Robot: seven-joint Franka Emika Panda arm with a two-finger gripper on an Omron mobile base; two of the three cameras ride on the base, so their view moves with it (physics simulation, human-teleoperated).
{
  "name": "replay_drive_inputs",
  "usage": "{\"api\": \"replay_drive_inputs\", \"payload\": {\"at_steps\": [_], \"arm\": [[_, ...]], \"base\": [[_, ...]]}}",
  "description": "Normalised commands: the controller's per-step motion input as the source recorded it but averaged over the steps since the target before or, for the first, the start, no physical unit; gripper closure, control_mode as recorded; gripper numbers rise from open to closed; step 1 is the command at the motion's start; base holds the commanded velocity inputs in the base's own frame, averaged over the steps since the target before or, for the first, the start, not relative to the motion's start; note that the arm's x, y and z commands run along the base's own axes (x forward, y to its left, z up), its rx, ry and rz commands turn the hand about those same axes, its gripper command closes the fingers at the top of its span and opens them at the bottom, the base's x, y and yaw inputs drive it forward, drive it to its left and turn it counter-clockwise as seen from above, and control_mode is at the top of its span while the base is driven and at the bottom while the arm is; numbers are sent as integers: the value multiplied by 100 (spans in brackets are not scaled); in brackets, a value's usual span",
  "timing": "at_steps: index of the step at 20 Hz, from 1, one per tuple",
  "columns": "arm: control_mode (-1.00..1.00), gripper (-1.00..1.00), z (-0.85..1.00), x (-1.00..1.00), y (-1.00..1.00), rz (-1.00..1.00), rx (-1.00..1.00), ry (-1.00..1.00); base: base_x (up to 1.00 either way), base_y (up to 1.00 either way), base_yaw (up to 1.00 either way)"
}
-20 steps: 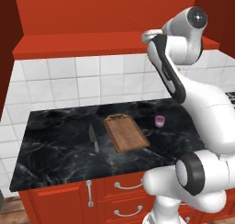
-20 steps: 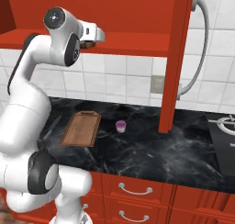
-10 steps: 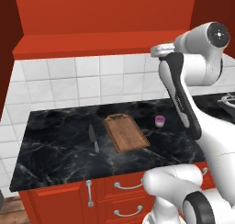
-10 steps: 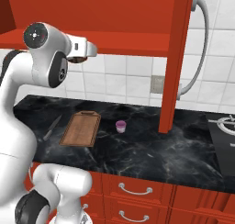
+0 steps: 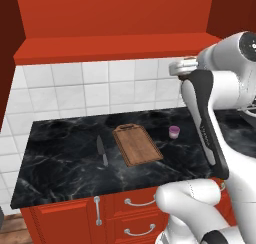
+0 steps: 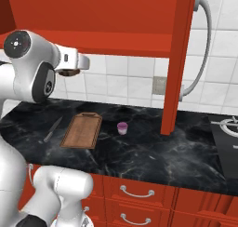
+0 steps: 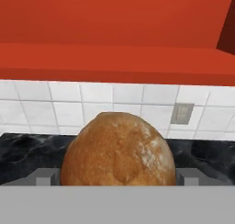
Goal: Pick the bread, place it on the cutting board, pick the jam, place it on the counter, and close the cabinet.
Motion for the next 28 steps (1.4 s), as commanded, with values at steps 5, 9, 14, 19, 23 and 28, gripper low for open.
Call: {"api": "replay_drive_inputs", "payload": {"at_steps": [5, 9, 14, 19, 23, 28], "arm": [[-100, 100, -21, -29, 17, 0, 0, 2], [-100, 100, -21, -21, 13, 0, 0, 2], [-100, 100, -19, -7, 0, 0, 0, 3], [-100, 100, -13, 0, 1, 2, 0, 11], [-100, 100, -20, 0, 4, 2, 0, 9], [-100, 100, -24, 2, 8, 2, 0, 8]], "base": [[0, 0, 0], [0, 0, 0], [0, 0, 0], [0, 0, 0], [0, 0, 0], [0, 0, 0]]}}
